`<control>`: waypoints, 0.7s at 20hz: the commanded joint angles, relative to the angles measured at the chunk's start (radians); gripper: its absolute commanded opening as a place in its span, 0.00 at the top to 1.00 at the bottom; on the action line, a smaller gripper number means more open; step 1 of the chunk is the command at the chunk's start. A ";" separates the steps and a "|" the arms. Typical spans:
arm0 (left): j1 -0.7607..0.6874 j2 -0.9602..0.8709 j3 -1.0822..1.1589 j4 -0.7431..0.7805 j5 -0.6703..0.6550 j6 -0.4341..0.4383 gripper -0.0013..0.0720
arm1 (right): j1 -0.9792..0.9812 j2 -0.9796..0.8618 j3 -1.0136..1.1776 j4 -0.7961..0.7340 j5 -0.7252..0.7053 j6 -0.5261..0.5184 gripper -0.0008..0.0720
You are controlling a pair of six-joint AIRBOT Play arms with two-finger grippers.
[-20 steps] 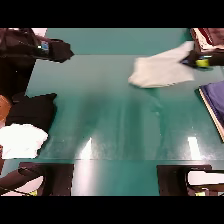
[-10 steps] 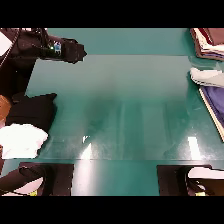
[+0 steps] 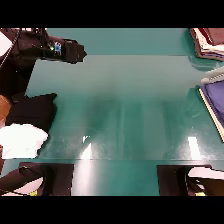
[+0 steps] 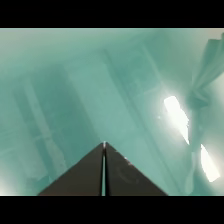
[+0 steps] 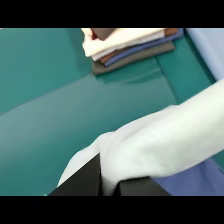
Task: Fold the shirts.
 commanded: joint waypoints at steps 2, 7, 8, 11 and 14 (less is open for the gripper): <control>0.000 -0.001 0.000 0.006 -0.015 0.011 0.95 | -0.118 0.096 -0.149 -0.048 0.077 0.000 0.96; 0.000 -0.001 0.000 0.007 -0.016 0.038 0.95 | -0.309 0.250 -0.443 -0.212 0.121 0.000 0.90; 0.000 -0.001 0.000 0.007 -0.016 0.038 0.95 | -0.346 0.273 -0.493 -0.240 0.122 0.000 0.59; 0.000 -0.001 0.000 0.007 -0.014 0.039 0.95 | -0.442 0.326 -0.601 -0.241 0.118 0.000 0.28; 0.000 -0.001 0.000 0.006 -0.012 0.040 0.95 | -0.421 0.346 -0.609 -0.093 0.094 -0.001 0.28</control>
